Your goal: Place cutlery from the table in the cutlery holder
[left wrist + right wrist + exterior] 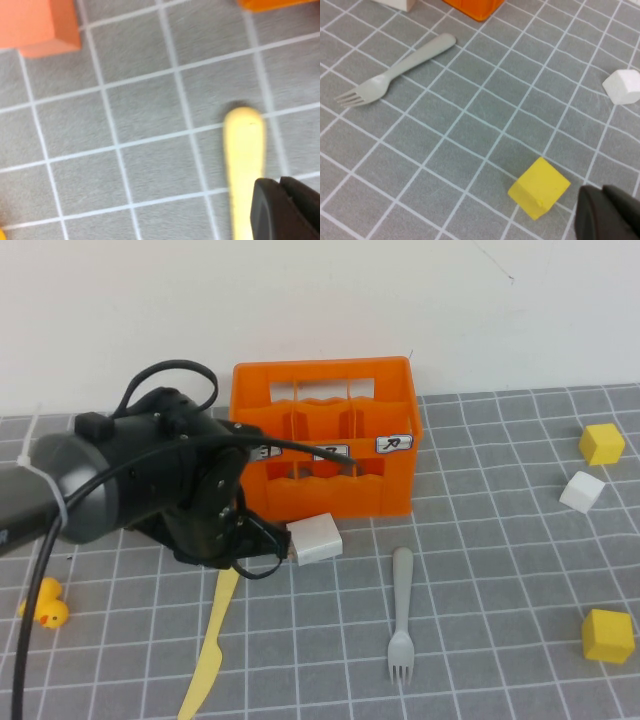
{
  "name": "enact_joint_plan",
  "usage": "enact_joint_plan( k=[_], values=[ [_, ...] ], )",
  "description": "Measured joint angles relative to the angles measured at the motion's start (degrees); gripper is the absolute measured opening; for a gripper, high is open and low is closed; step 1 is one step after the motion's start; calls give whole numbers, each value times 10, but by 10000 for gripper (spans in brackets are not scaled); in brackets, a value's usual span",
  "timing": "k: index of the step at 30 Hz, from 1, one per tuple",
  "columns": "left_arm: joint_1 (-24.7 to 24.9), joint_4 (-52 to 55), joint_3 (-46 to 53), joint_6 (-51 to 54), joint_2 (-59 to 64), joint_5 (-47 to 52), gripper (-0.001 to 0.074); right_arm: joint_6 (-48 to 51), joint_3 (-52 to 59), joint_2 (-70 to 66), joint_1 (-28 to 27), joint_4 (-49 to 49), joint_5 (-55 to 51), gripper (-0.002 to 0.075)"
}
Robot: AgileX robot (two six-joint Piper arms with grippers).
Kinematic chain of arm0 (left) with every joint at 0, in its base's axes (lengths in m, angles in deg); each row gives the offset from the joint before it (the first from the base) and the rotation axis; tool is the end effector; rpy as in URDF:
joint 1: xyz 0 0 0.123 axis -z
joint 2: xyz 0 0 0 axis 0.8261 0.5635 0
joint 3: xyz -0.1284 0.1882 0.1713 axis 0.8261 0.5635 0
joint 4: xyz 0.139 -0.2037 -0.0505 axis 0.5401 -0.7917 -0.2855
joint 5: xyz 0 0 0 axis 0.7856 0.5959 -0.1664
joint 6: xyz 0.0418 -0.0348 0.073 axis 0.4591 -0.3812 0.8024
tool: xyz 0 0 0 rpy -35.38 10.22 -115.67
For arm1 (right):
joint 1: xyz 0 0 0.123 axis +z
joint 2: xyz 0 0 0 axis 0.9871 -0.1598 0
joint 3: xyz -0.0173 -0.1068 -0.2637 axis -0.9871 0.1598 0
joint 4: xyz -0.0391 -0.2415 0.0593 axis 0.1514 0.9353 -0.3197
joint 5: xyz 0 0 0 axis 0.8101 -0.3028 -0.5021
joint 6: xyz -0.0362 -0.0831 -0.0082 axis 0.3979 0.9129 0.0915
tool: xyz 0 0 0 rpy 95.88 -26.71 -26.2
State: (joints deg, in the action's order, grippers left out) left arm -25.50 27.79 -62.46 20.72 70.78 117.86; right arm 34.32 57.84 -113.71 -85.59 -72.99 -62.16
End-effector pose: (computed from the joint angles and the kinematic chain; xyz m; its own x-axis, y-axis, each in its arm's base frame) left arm 0.3158 -0.1604 0.2254 -0.9144 0.0851 -0.3956 0.0683 0.9961 0.0565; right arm 0.1221 0.0237 0.2539 -0.4044 -0.4541 -0.7939 -0.5011 0.8361 -0.2230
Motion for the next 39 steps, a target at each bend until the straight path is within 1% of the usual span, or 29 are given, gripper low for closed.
enact_joint_plan(
  k=[4, 7, 9, 12, 14, 17, 19, 28, 39],
  values=[
    [-21, -15, 0, 0, 18, -1, 6, 0, 0, 0, 0, 0, 0, -3],
    [-41, -56, 0, 19, 22, -17, 37, 0, 0, 0, 0, 0, 0, -3],
    [-56, -96, 0, 54, 22, -26, 69, 0, 0, 0, 0, -1, 0, -3],
    [-75, -162, 0, 120, 22, -33, 140, 0, 0, 0, 0, -2, -1, -3],
    [-79, -178, 0, 149, 22, -29, 197, 0, 0, 0, 0, -2, 0, -3],
    [-81, -187, 3, 179, 22, -22, 260, 0, 0, 0, 0, -4, 0, -3],
    [-79, -195, 9, 194, 22, -25, 278, 0, 0, 0, 0, -4, 0, -3],
    [-78, -208, 77, 196, 22, -102, 292, 0, 0, 0, 0, -4, -1, -3],
    [-76, -197, 80, 203, 42, -120, 288, 0, 0, 0, 0, -5, -2, -3]
  ],
)
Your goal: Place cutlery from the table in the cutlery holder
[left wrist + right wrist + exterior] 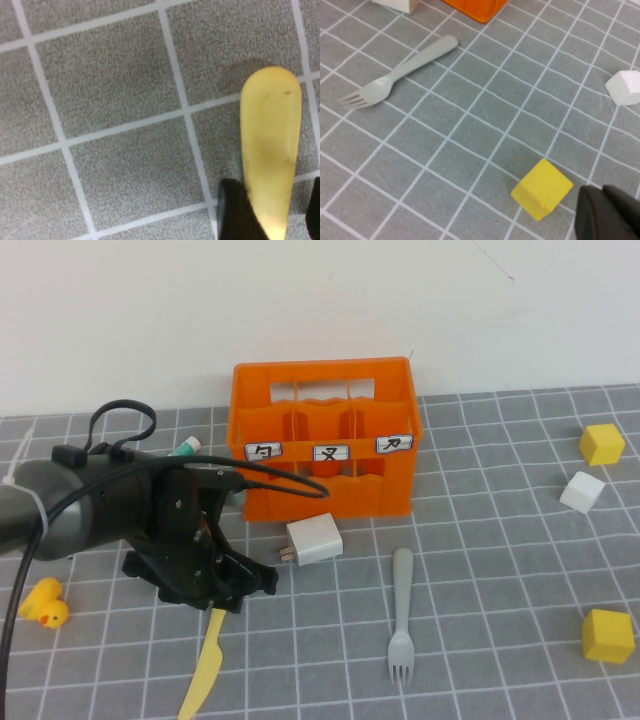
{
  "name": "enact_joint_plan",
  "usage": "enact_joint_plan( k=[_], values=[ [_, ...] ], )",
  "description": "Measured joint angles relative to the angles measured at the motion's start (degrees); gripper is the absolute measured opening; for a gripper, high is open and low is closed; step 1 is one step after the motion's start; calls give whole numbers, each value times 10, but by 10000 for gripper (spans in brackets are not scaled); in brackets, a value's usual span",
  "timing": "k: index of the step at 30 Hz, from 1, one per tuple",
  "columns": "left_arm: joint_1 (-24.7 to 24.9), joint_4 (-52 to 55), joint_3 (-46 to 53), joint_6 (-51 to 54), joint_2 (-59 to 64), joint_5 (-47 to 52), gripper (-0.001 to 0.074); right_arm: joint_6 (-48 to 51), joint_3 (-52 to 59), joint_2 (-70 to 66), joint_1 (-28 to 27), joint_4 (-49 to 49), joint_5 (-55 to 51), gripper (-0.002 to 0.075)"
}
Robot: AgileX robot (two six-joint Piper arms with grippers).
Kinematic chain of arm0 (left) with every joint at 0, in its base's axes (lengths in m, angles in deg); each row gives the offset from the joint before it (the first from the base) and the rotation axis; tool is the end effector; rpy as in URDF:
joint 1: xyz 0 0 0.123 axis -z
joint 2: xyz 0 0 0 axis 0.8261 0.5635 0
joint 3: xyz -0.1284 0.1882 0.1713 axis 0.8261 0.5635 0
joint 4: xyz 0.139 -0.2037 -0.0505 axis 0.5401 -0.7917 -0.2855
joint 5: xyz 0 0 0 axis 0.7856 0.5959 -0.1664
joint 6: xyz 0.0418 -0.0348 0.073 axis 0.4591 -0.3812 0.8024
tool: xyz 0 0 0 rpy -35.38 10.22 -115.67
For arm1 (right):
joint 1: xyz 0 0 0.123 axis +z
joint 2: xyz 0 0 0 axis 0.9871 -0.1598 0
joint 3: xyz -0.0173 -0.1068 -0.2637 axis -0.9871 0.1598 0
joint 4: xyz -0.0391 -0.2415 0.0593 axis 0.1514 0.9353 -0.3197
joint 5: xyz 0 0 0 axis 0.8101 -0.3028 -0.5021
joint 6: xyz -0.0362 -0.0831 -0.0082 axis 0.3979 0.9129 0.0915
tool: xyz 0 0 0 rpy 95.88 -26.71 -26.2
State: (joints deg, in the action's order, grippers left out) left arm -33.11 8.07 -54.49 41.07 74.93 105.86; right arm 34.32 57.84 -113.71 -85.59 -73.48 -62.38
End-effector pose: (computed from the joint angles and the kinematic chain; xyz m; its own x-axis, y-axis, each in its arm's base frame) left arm 0.3209 -0.1354 0.1677 -0.9516 0.0788 -0.2969 0.1160 0.9872 -0.1098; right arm 0.1220 0.0243 0.2540 -0.4056 -0.4473 -0.7971 -0.5024 0.8376 -0.2143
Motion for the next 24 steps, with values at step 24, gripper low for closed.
enact_joint_plan(
  k=[24],
  values=[
    [1, 9, -4, 1, 0, 8, 132, 0, 0, 0, 0, 0, 0, -3]
  ],
)
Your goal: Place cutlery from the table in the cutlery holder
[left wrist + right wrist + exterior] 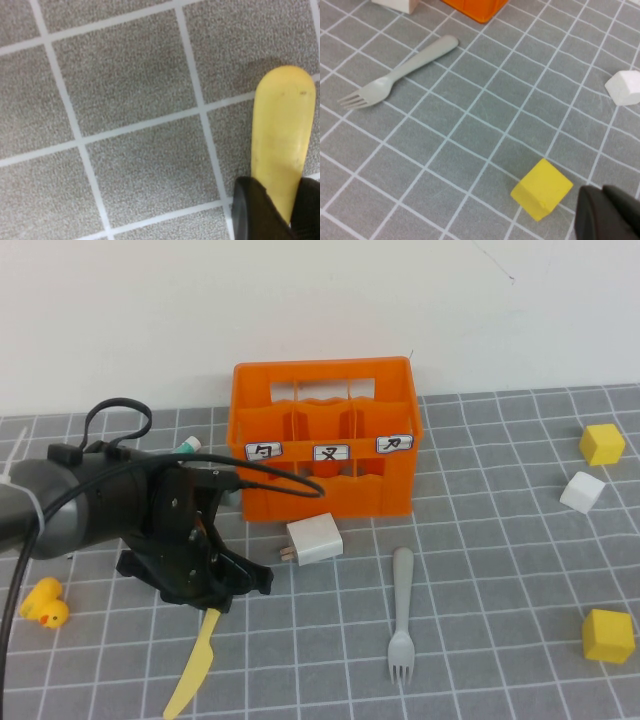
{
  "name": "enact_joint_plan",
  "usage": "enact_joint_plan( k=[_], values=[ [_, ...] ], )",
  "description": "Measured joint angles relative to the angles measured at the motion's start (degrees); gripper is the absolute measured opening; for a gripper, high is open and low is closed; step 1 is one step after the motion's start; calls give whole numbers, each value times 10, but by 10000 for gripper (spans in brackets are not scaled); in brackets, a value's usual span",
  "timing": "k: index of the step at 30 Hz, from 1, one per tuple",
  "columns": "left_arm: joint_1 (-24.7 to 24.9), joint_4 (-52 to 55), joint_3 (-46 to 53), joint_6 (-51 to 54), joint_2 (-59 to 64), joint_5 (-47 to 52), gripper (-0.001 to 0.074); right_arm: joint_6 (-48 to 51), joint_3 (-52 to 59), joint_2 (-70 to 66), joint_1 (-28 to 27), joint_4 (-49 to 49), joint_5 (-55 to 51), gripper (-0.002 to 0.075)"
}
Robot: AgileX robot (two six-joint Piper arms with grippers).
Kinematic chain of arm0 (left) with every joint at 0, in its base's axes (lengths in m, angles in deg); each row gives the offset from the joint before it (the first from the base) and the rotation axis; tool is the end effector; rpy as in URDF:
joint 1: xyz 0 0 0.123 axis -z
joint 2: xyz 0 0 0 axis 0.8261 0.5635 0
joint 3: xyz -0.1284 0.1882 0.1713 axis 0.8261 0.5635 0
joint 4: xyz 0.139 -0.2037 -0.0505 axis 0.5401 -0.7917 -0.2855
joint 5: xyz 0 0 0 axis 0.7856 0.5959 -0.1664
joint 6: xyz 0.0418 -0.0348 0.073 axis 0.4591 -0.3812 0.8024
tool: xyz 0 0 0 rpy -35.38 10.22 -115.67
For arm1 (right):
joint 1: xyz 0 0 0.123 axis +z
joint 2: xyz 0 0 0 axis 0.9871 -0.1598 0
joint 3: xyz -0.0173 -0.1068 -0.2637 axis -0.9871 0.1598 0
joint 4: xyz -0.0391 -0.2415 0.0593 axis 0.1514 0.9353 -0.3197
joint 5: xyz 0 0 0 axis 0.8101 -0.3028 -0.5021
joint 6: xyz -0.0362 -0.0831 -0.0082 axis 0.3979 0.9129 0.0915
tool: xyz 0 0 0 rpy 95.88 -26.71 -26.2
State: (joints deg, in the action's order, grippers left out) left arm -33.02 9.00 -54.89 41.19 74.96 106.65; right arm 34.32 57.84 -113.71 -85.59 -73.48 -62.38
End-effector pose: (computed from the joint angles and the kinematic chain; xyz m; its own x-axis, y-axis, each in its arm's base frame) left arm 0.3213 -0.1353 0.1688 -0.9509 0.0962 -0.2941 0.1293 0.9870 -0.0950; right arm 0.1220 0.0243 0.2540 -0.4056 -0.4473 -0.7971 -0.5024 0.8376 -0.2143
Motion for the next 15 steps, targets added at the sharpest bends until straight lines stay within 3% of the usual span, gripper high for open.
enact_joint_plan(
  k=[15],
  values=[
    [0, 15, 7, 0, -125, -17, 131, 0, 0, 0, 0, 0, 0, -3]
  ],
)
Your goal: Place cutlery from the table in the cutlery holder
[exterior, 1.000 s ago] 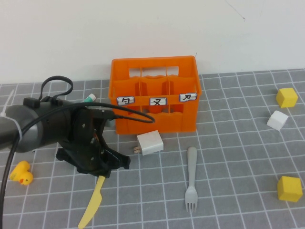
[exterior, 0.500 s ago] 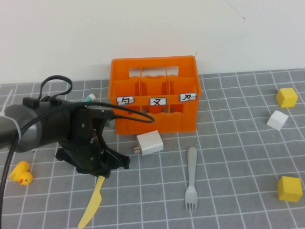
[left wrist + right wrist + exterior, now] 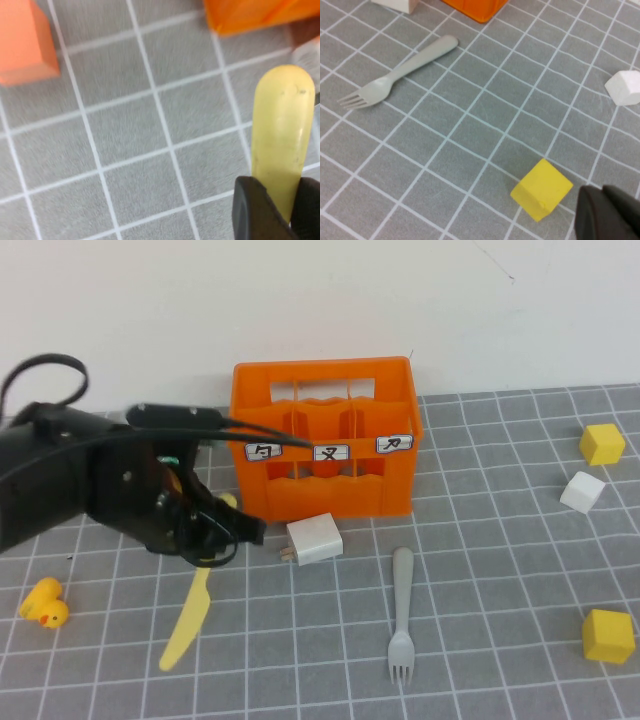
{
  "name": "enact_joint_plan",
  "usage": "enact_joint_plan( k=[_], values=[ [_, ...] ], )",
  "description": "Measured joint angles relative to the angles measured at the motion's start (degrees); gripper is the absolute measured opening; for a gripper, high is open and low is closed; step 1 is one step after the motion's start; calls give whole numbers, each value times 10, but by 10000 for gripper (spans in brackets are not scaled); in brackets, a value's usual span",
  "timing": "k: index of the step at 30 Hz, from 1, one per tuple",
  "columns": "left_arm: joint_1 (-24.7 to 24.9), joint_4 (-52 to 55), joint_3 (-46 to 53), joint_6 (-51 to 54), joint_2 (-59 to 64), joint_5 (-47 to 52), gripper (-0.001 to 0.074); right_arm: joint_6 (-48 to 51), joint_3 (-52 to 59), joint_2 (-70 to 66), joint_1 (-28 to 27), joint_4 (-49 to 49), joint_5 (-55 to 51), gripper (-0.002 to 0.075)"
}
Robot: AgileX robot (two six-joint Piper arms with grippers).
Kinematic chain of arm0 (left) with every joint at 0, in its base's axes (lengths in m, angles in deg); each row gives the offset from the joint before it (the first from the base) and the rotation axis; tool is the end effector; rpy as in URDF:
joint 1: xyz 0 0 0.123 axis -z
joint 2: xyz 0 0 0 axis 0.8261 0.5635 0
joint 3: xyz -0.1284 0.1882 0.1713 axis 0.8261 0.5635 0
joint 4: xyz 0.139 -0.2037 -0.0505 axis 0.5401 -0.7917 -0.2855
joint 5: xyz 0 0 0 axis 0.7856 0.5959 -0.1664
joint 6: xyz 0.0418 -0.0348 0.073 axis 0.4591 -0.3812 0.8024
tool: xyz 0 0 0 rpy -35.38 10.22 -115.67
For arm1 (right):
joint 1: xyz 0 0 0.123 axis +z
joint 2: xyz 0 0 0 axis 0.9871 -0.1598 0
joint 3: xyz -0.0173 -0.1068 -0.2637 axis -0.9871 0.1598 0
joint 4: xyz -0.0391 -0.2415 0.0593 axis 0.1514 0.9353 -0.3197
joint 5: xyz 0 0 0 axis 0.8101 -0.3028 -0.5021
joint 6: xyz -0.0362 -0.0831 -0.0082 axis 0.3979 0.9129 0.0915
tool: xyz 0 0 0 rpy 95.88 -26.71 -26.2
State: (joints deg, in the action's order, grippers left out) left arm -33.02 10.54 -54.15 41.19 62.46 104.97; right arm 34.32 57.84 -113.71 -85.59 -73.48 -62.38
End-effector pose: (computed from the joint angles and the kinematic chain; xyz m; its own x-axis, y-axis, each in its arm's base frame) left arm 0.3053 -0.1271 0.2409 -0.8592 0.0810 -0.5051 0.1682 0.9772 -0.1294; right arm 0.1220 0.0243 0.2540 -0.4056 -0.4473 -0.7971 -0.5024 0.8376 -0.2143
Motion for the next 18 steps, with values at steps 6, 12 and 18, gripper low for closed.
enact_joint_plan(
  k=[6, 12, 18],
  values=[
    [0, 12, 1, 0, -57, -62, 131, 0, 0, 0, 0, 0, 0, -3],
    [0, 11, 1, 1, -86, -196, 126, 0, 0, 0, 0, 0, 1, -3],
    [0, 6, 1, 1, -86, -343, 125, 0, 0, 0, 0, 0, 3, -3]
  ],
)
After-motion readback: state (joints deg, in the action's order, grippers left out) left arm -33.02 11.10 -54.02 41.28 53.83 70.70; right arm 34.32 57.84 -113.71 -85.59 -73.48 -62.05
